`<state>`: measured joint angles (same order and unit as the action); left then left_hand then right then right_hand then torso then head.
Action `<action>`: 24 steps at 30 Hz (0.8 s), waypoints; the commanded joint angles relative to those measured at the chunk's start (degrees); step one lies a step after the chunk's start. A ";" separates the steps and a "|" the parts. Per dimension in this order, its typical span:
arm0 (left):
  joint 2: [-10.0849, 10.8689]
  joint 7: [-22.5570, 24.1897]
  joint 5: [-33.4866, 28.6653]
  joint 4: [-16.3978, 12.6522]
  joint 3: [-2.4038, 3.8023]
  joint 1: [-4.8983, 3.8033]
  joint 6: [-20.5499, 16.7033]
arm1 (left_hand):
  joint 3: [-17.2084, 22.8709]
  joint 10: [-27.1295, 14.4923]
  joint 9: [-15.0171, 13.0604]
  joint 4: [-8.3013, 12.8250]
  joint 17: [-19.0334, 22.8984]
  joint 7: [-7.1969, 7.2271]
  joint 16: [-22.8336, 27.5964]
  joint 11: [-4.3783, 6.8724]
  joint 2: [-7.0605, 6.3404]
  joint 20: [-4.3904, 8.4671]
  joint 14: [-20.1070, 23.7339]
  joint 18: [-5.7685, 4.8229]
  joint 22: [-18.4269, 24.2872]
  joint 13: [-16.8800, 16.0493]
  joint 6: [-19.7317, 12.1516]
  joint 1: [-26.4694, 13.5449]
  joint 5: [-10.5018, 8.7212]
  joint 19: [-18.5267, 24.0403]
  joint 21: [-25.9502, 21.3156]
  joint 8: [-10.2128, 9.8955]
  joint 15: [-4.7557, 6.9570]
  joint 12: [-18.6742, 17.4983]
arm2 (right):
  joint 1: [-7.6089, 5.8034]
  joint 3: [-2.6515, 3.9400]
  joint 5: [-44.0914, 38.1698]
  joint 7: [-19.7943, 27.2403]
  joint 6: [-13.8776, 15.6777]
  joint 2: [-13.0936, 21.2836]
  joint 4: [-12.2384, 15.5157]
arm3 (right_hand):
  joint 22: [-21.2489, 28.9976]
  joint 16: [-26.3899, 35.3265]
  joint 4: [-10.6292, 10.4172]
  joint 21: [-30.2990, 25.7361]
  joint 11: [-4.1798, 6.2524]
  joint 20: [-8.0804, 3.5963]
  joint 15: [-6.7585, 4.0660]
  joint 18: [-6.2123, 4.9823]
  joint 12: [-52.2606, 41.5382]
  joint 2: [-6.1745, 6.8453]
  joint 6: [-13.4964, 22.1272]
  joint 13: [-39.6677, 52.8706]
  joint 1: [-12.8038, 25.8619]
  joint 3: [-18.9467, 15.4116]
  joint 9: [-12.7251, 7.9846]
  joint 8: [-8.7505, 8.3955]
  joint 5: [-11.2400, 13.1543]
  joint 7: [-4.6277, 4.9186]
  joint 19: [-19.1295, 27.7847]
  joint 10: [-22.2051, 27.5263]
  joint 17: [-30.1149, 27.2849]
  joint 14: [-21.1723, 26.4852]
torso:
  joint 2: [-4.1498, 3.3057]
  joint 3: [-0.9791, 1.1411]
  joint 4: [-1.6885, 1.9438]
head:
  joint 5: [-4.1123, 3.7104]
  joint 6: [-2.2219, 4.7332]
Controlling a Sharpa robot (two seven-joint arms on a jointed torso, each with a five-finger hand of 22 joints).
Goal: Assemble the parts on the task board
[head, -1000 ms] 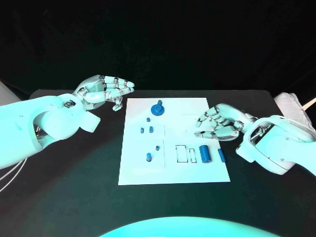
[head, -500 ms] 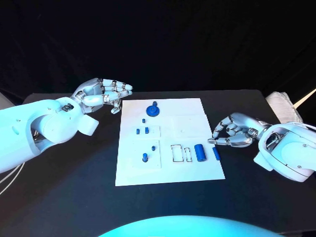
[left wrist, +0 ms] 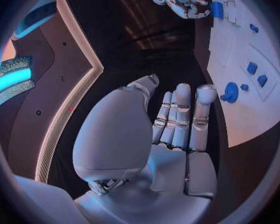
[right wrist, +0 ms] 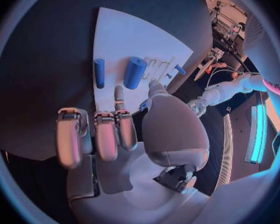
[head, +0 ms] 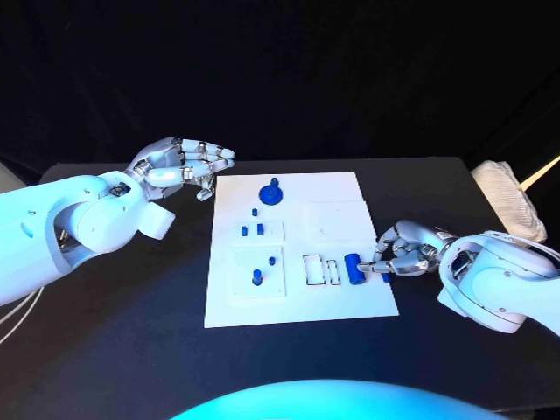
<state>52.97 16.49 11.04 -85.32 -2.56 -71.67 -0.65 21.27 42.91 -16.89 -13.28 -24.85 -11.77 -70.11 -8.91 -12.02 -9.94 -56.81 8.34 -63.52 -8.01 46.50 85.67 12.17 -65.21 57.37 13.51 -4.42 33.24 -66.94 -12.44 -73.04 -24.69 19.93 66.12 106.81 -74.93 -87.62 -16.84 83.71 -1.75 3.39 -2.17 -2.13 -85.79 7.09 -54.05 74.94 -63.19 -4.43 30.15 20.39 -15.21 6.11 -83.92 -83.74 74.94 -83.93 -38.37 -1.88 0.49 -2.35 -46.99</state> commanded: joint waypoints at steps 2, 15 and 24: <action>-0.05 0.51 -0.41 -0.29 0.03 0.03 0.37 | -0.01 -0.36 0.06 0.19 -0.05 -0.50 0.17 0.02 -0.01 0.11 0.09 0.02 0.00 -0.06 -0.40 -0.42 -0.20 0.38 -0.13 0.22 -0.16 0.27 | 0.35 -0.02 -1.91 -2.18 0.29 -0.87 -0.72 | -11.52 -0.19 0.03 0.03 0.31 -0.11 -0.44 0.74 0.27 -0.42 0.21 9.28 -0.26 -0.34 -0.10 0.21 -0.29 -0.23 -4.16 -1.75 9.48 -4.91 | -0.10 0.04 0.16 | 0.12 -0.09; 0.24 0.36 -0.41 -0.53 0.03 0.03 0.43 | -0.02 -0.38 0.06 0.15 -0.07 -0.50 0.17 0.02 0.04 0.10 0.09 0.04 0.06 -0.06 -0.41 -0.55 -0.18 0.44 -0.20 0.27 -0.17 0.32 | 1.37 -0.03 -2.94 -2.34 1.27 -4.33 -2.46 | -11.56 -0.21 0.18 -0.01 0.15 0.01 -0.30 0.74 0.80 -0.73 0.82 8.90 -3.02 -0.95 -0.35 0.32 0.09 -0.05 -4.14 -1.31 9.64 -4.93 | -0.12 -0.03 0.21 | 0.52 -0.50; 0.37 0.27 -0.41 -0.63 0.03 0.02 0.47 | -0.02 -0.38 0.06 0.15 -0.07 -0.50 0.17 0.02 0.04 0.10 0.09 0.04 0.06 -0.06 -0.41 -0.55 -0.18 0.44 -0.20 0.27 -0.17 0.32 | 1.48 -0.02 -3.64 -2.42 0.41 -5.69 -3.43 | -11.64 -0.22 0.31 0.06 0.20 0.01 -0.33 0.76 0.87 -1.30 0.65 8.98 -4.87 -1.00 -0.38 0.68 -0.02 -0.12 -4.17 -1.31 9.71 -4.94 | -0.12 -0.04 0.22 | 0.63 -0.80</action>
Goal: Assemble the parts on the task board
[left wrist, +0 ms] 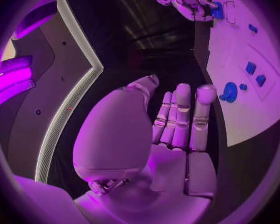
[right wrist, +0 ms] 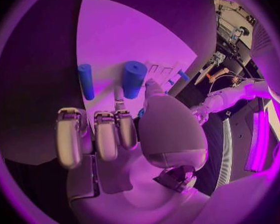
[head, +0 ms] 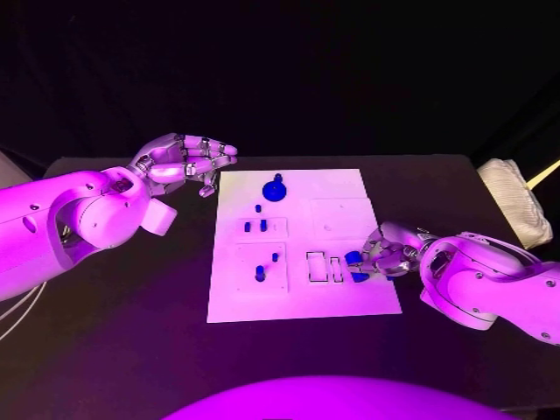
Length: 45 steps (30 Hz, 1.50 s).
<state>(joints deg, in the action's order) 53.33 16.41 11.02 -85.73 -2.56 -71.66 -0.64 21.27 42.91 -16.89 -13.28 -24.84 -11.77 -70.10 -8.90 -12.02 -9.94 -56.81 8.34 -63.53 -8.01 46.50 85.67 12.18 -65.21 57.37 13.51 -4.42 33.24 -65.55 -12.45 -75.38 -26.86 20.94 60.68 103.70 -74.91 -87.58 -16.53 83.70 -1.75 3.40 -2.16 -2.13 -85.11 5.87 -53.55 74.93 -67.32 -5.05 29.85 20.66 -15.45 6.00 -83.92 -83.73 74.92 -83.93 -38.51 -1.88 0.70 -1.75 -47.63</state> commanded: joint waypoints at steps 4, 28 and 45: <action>0.12 0.31 -0.39 -0.27 0.04 0.01 0.41 | -0.02 -0.42 0.06 0.11 -0.10 -0.50 0.16 0.01 0.11 0.10 0.09 0.03 0.06 -0.07 -0.42 -0.67 -0.17 0.43 -0.19 0.31 -0.17 0.36 | 0.28 -0.01 -1.97 -0.36 -1.66 -0.67 -1.04 | -11.70 -0.25 0.19 0.08 0.25 -0.04 -0.36 0.76 0.25 -0.54 0.21 9.11 -3.61 -0.23 -0.22 0.69 0.05 -0.05 -4.18 -1.36 9.75 -4.94 | -0.01 -0.01 -0.06 | 0.16 -0.30; 0.22 0.00 -0.39 -0.25 0.04 0.01 0.53 | -0.04 -0.49 0.07 0.01 -0.14 -0.52 0.16 0.00 0.22 0.08 0.10 0.06 0.17 -0.07 -0.48 -0.93 -0.16 0.55 -0.33 0.37 -0.19 0.43 | 0.77 0.01 -0.15 -0.22 3.36 -1.36 -0.21 | -13.07 -0.64 -0.14 2.20 1.52 -0.91 -1.42 1.24 -0.11 2.93 -4.06 10.42 -10.65 13.55 -2.63 1.74 -0.73 -1.44 -4.89 -2.42 10.95 -5.21 | 0.05 0.01 -0.07 | 0.27 -0.32; 0.08 -0.26 -0.39 0.03 0.04 0.01 0.72 | -0.03 -0.50 0.07 -0.01 -0.14 -0.52 0.16 -0.01 0.25 0.08 0.10 0.08 0.22 -0.07 -0.48 -0.97 -0.16 0.60 -0.40 0.38 -0.19 0.44 | -4.58 0.46 4.49 0.57 5.68 0.38 4.07 | -13.62 -0.76 -0.17 3.16 2.14 -1.43 -1.96 1.45 -0.86 2.64 -5.20 11.42 -2.12 17.22 -2.73 3.16 -1.26 -2.13 -5.19 -3.35 11.31 -5.29 | 0.04 -0.03 0.03 | -0.03 -0.11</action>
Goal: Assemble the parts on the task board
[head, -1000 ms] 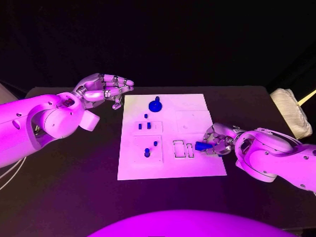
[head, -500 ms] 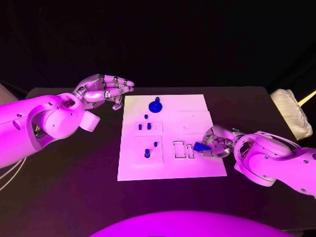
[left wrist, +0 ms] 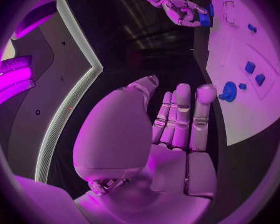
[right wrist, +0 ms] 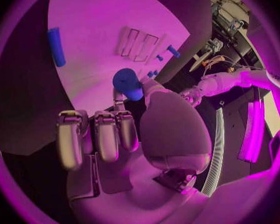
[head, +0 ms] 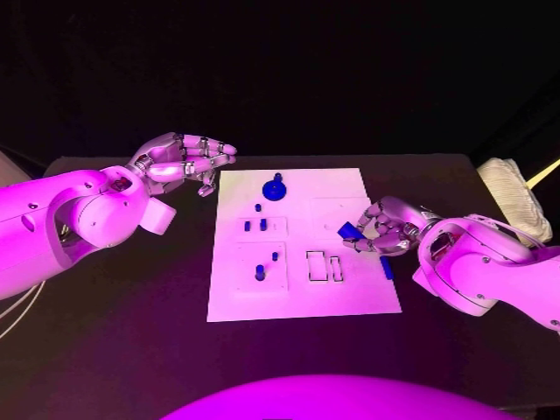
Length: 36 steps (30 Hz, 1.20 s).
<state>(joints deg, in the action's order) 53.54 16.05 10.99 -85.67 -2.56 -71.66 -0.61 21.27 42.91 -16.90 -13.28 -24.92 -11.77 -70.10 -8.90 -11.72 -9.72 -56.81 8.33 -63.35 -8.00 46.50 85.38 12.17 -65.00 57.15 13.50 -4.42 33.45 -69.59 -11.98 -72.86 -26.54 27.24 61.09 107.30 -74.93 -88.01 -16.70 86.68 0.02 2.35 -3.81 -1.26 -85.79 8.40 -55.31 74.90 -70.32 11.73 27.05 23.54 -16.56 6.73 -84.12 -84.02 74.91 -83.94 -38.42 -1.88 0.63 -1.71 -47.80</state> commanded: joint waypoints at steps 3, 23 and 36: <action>-0.12 0.06 -0.36 -0.07 0.03 0.01 0.71 | 0.00 -0.55 0.09 -0.04 -0.07 -0.53 0.16 -0.01 0.06 -0.15 0.11 0.06 -0.01 -0.08 -0.52 -0.76 -0.14 0.33 -0.12 0.42 -0.20 0.26 | -0.95 0.00 3.36 -0.11 -2.57 -0.65 0.32 | -13.58 -0.30 0.02 0.12 0.39 -0.40 -0.33 0.56 -0.17 0.23 -3.52 11.45 1.35 0.59 0.08 0.38 -0.01 -2.90 -4.98 -3.07 11.27 -5.27 | -0.11 -0.09 0.16 | 0.01 0.07; 0.31 -0.13 -0.36 -0.50 0.03 0.00 0.65 | 0.00 -0.55 0.09 -0.04 -0.07 -0.53 0.16 -0.01 0.06 -0.15 0.11 0.06 -0.01 -0.08 -0.52 -0.76 -0.14 0.33 -0.12 0.42 -0.20 0.26 | 2.29 -0.11 5.94 -1.03 -2.31 -8.03 -3.34 | -13.59 -0.33 0.18 0.02 0.93 -0.72 -0.75 0.55 -0.98 -0.57 -4.72 12.34 6.54 2.24 0.51 2.10 3.23 -3.56 -4.95 -3.82 11.43 -5.31 | -0.08 -0.02 0.08 | 0.35 -0.53; 0.63 -0.32 -0.36 -0.72 0.03 -0.01 0.71 | 0.28 -0.71 0.15 0.14 -0.14 -0.52 0.18 -0.01 0.36 -0.15 0.14 0.06 -0.04 -0.07 -0.78 -0.66 0.01 0.30 -0.08 0.46 -0.19 0.39 | 3.30 -0.15 3.72 -1.13 -2.33 -9.46 -4.36 | -14.01 -0.81 0.25 0.92 1.37 -1.02 -1.12 0.74 -1.42 -0.53 -5.56 12.76 6.95 3.17 0.91 3.20 2.71 -4.09 -5.21 -4.19 12.49 -5.53 | -0.11 0.00 0.04 | 0.54 -0.92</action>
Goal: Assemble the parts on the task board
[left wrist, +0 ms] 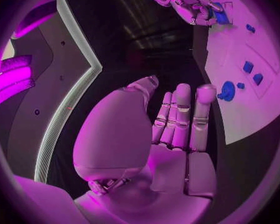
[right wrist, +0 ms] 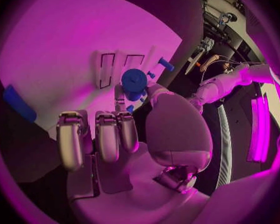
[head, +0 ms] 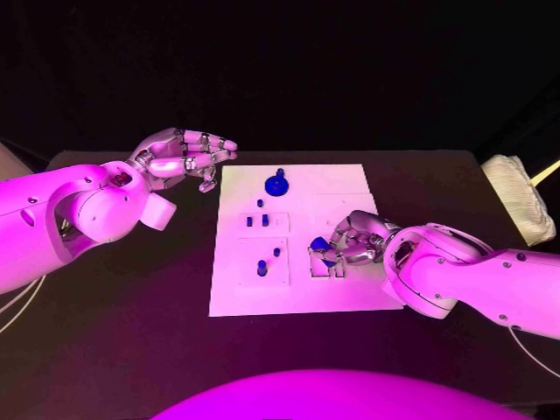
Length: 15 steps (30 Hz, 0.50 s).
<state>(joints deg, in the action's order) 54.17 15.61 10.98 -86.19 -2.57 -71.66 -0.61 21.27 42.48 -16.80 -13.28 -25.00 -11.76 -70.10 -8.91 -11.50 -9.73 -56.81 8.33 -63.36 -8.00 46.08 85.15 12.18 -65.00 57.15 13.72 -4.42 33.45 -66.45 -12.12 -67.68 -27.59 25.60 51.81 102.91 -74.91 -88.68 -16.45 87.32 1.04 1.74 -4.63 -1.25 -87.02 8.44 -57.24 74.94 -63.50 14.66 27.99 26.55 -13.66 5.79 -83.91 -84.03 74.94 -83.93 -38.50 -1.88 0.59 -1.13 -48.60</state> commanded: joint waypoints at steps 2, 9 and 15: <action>0.05 0.09 -0.35 -0.20 0.03 -0.01 0.71 | 0.28 -0.28 0.05 0.14 -0.06 -0.54 0.18 0.00 0.13 -0.14 0.14 0.07 -0.03 -0.07 -0.36 -0.44 0.01 0.30 -0.08 0.25 -0.19 0.39 | 0.31 -0.03 -1.30 -0.07 -1.36 -0.23 0.27 | -14.01 -0.13 0.00 0.22 0.35 -0.42 -0.31 0.72 -0.16 -0.55 -3.63 12.71 0.16 0.26 -0.02 0.22 -0.19 -3.16 -5.40 -4.17 12.41 -5.52 | -0.02 0.02 0.09 | 0.04 -0.18; 0.14 -0.01 -0.35 -0.18 0.03 -0.01 0.77 | 0.27 -0.31 0.06 0.12 -0.07 -0.55 0.18 -0.01 0.13 -0.14 0.14 0.07 -0.01 -0.07 -0.39 -0.51 -0.01 0.33 -0.11 0.26 -0.19 0.41 | 0.55 -0.05 -1.35 -0.04 -1.83 -0.08 0.72 | -14.07 -0.17 -0.01 0.36 0.38 -0.45 -0.34 0.75 -0.26 -0.47 -3.63 12.80 0.24 0.29 0.00 0.29 -0.15 -3.18 -5.44 -4.24 12.49 -5.54 | 0.02 0.06 0.00 | 0.26 -0.28; 0.16 -0.12 -0.35 -0.17 0.03 -0.01 0.84 | 0.26 -0.32 0.07 0.11 -0.08 -0.56 0.18 -0.02 0.12 -0.15 0.14 0.08 0.01 -0.06 -0.40 -0.55 -0.02 0.34 -0.13 0.26 -0.20 0.42 | 0.59 -0.05 -1.71 -0.05 -1.50 0.12 0.59 | -14.08 -0.23 -0.03 0.36 0.46 -0.52 -0.41 0.75 -0.43 -0.65 -3.69 12.95 0.37 0.61 0.09 0.51 -0.25 -3.27 -5.45 -4.36 12.64 -5.57 | 0.01 0.05 0.05 | 0.29 -0.32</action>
<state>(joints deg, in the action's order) 54.36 15.37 10.97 -86.23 -2.57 -71.66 -0.59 21.27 42.49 -16.81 -13.28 -24.99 -11.75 -70.11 -8.91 -11.50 -9.73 -56.81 8.33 -63.37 -8.00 46.08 85.15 12.18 -65.00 57.15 13.72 -4.42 33.67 -65.91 -12.17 -68.38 -27.67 24.82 51.90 103.47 -74.90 -88.68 -16.53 87.32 1.03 1.63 -4.62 -1.25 -87.20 8.38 -57.24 74.93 -62.94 14.89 27.98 26.86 -13.66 5.78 -84.02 -84.03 74.93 -83.93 -38.49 -1.84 0.63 -0.85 -48.88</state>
